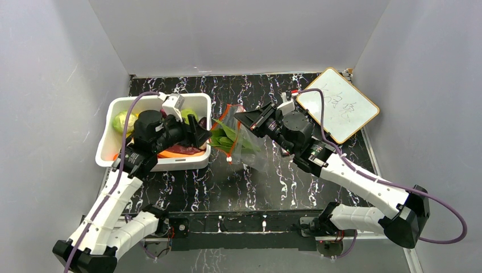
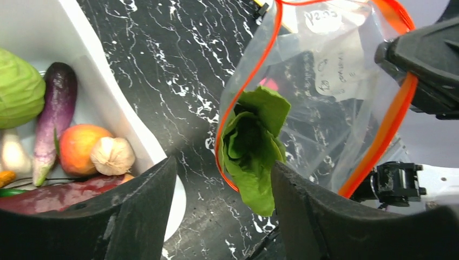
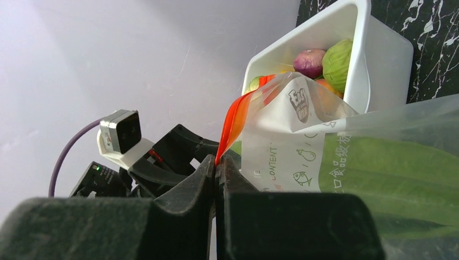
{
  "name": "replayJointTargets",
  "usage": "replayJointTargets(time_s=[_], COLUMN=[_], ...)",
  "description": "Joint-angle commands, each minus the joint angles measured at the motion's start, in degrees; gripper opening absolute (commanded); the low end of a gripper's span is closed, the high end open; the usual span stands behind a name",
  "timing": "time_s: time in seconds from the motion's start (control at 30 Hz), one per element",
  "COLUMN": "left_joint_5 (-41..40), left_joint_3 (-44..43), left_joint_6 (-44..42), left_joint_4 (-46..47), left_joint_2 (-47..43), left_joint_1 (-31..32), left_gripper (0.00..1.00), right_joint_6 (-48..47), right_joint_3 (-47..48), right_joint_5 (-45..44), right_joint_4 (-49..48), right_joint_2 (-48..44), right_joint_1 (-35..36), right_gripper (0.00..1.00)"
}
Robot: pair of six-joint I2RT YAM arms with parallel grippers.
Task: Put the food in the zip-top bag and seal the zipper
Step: Place the fake vegetable in the zipper food storage bag, then adjust the zipper food storage bag at the center of the board.
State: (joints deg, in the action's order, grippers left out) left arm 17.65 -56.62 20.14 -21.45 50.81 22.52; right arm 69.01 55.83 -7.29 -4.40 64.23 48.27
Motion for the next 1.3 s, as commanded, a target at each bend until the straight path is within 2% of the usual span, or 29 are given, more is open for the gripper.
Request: replayJointTargets(time_s=[0.0, 0.13, 0.27, 0.37, 0.53, 0.8, 0.97, 1.07, 1.1, 1.13, 1.27], left_joint_5=[3.7, 2.7, 2.2, 1.6, 4.4, 12.8, 16.3, 16.2, 16.4, 16.9, 18.7], left_joint_3=[3.4, 4.5, 1.5, 1.8, 3.5, 5.1, 5.4, 4.5, 4.4, 4.5, 5.4], left_joint_6=[1.3, 1.3, 0.9, 0.5, -0.6, 0.6, 2.2, 1.8, 1.7, 1.8, 2.3], left_joint_4=[1.7, 5.1, 6.2, 8.2, 12.7, 20.3, 24.0, 22.4, 22.3, 22.4, 22.6], left_joint_2=[-3.2, -2.7, 0.0, 1.1, 2.9, 4.3, 8.1, 10.1, 10.4, 10.3, 9.1], left_joint_1=[0.2, 0.2, 0.2, 0.2, 0.2, 0.2, 0.2, 0.2, 0.2, 0.2, 0.2], left_gripper=[0.63, 0.61, 0.53, 0.51, 0.50, 0.43, 0.33, 0.19, 0.18, 0.19, 0.37], right_joint_6=[-1.9, -2.7, -5.0, -5.5, -6.3, -6.7, -5.9, -6.4, -6.5, -6.6, -6.5], right_joint_3=[3.6, 3.8, 1.6, -0.4, -0.7, -2.3, -5.0, -5.0, -4.9, -4.9, -5.3], right_joint_5=[-0.8, 1.2, 4.6, 4.9, 4.8, 5.9, 5.1, 4.1, 3.9, 3.7, 3.2], right_joint_4=[-3.4, -3.4, -6.7, -7.8, -5.2, -3.4, -4.4, -3.8, -3.6, -3.3, -3.3], right_joint_2=[-1.2, -0.9, -2.0, -3.7, -5.2, -6.1, -7.9, -8.4, -8.4, -8.5, -8.8], right_joint_1=[0.2, 0.2, 0.2, 0.1, 0.1, 0.2, 0.2, 0.2, 0.2, 0.2, 0.2], right_gripper=[0.00, 0.00, 0.00, 0.00, 0.00, 0.00, 0.00, 0.00, 0.00, 0.00, 0.00])
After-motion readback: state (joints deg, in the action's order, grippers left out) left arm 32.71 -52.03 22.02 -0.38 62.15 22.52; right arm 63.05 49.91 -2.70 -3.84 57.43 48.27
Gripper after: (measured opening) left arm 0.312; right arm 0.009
